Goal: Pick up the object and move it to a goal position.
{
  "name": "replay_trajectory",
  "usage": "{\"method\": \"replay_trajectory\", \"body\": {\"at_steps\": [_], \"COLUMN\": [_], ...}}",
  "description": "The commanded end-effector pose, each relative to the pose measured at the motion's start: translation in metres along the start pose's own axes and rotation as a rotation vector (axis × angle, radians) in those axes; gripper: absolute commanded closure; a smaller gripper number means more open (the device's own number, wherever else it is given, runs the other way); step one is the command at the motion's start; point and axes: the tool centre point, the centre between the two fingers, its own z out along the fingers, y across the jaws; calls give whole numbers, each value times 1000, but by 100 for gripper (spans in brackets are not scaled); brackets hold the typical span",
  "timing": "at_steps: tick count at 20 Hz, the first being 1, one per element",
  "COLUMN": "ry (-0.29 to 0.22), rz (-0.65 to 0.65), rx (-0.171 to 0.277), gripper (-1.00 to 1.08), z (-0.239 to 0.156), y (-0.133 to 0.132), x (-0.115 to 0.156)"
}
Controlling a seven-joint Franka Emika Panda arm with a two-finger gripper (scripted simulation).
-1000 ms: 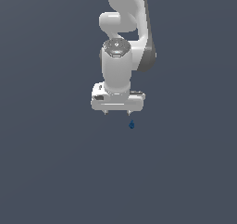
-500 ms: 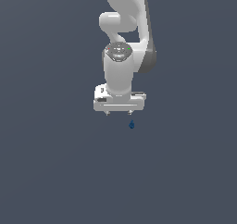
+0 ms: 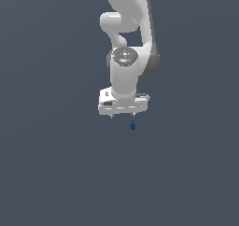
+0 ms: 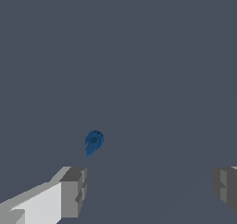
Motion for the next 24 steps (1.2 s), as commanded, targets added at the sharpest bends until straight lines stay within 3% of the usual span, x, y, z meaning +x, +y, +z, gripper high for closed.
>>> {"method": "replay_trajectory", "body": {"at_steps": [1, 12, 24], "ry": [0, 8, 8], "rz": [-50, -316, -351], "rx": [-1, -2, -1], "gripper": [-92, -92, -92], "z": [9, 54, 69], "y": [-9, -55, -61], "x": [-1, -13, -16]}}
